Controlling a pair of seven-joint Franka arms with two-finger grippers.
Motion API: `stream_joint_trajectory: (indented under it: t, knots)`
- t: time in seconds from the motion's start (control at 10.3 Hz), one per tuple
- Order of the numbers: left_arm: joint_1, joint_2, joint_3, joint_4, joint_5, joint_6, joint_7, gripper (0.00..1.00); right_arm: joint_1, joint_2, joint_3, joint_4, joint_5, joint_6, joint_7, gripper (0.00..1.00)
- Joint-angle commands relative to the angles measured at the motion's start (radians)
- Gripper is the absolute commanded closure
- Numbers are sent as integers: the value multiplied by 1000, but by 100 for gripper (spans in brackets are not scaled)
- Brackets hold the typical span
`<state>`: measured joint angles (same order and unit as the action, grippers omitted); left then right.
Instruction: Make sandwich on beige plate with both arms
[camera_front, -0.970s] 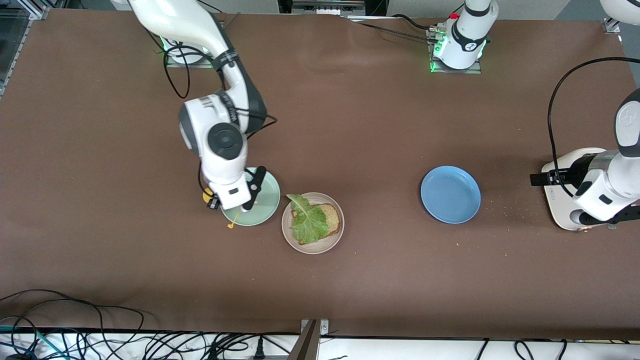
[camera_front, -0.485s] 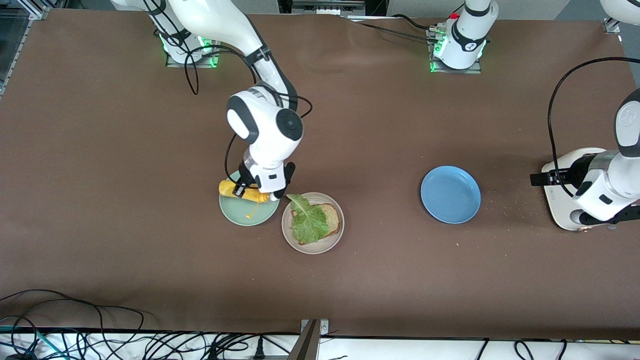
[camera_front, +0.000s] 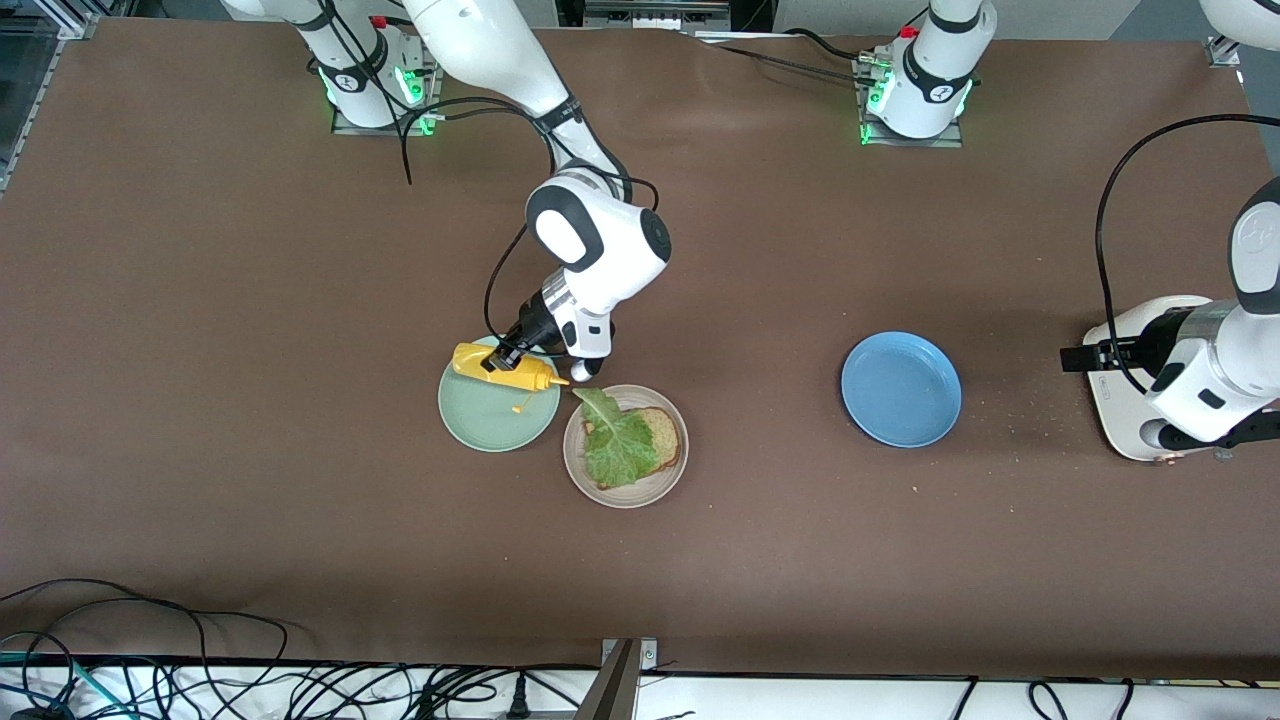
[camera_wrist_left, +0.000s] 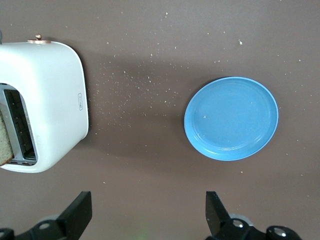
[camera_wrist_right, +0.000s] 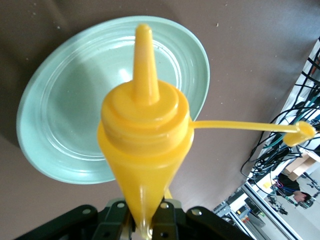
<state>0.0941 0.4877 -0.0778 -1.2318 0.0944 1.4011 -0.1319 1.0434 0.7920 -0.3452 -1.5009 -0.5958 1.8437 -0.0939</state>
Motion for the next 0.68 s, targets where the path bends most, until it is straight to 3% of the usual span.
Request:
stream_joint_trajectory:
  t: [0.0,0.19,0.58]
  knots:
    - [-1,-17,-4,-11,30,-8,11,0,12,16,-17,57,-48,-29,19,100]
    - [-1,-17,-4,-11,30,-8,11,0,4,30,-53,123,-105,-27,49,100]
    - [-1,-17,-4,-11,30,-8,11,0,-19,152,-60,267,-102,-14,52,100]
